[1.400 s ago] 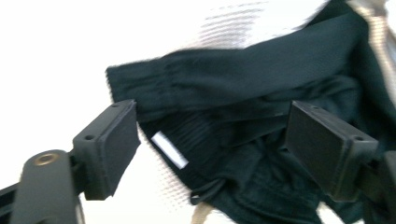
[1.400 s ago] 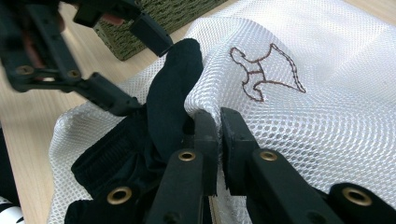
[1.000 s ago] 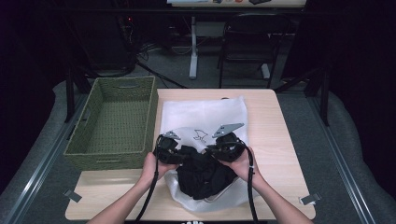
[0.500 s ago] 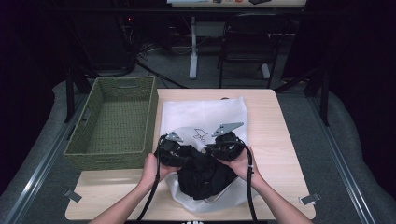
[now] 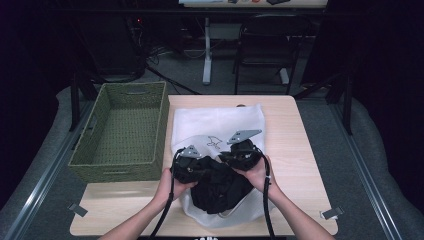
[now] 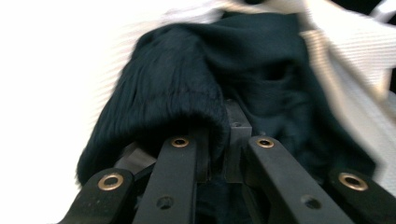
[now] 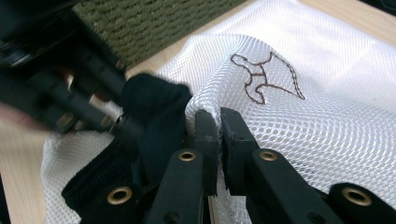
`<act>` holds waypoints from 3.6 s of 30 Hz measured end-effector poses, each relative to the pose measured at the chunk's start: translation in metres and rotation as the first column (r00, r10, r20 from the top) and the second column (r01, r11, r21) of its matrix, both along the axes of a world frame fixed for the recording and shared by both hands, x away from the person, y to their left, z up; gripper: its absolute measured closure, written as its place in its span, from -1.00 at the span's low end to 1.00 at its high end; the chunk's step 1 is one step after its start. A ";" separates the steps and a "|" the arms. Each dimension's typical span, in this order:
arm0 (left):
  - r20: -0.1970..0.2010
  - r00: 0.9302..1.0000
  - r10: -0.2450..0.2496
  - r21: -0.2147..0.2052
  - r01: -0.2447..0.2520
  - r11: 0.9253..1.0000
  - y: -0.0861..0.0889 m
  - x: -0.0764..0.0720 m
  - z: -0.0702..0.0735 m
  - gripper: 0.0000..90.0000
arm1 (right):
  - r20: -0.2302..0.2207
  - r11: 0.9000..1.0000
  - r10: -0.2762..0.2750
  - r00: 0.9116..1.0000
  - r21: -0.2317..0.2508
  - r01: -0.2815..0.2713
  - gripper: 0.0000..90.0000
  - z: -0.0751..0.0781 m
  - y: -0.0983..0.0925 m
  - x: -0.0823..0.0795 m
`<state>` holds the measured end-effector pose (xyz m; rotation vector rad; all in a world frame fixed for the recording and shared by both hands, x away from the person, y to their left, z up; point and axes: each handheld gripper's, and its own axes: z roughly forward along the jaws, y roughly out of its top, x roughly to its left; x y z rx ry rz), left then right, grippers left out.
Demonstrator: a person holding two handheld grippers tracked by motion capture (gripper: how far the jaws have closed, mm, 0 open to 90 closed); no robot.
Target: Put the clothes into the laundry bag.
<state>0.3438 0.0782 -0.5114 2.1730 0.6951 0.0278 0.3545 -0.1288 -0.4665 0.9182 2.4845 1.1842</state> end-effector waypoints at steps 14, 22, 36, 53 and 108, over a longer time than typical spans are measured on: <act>0.024 0.999 0.026 0.056 -0.027 0.998 -0.026 0.006 -0.014 0.84 | 0.044 0.998 -0.002 0.999 0.059 0.000 0.92 0.012 0.002 -0.010; -0.046 0.999 0.000 0.090 0.004 0.996 -0.005 0.003 -0.002 0.18 | 0.026 1.000 -0.003 1.000 0.031 0.002 0.92 0.006 -0.004 -0.007; -0.071 0.991 0.112 0.141 -0.101 0.985 0.041 0.009 0.001 -0.49 | 0.025 1.000 -0.001 1.000 0.022 0.000 0.92 0.005 -0.001 -0.006; 0.013 0.999 0.037 0.075 -0.038 0.996 0.015 0.012 -0.013 0.82 | 0.013 1.000 0.010 1.000 0.008 -0.010 0.92 0.002 0.004 -0.005; -0.060 0.993 -0.105 0.331 0.119 0.936 -0.050 -0.040 -0.041 0.65 | -0.009 1.000 0.008 1.000 0.006 -0.008 0.92 0.001 -0.011 -0.006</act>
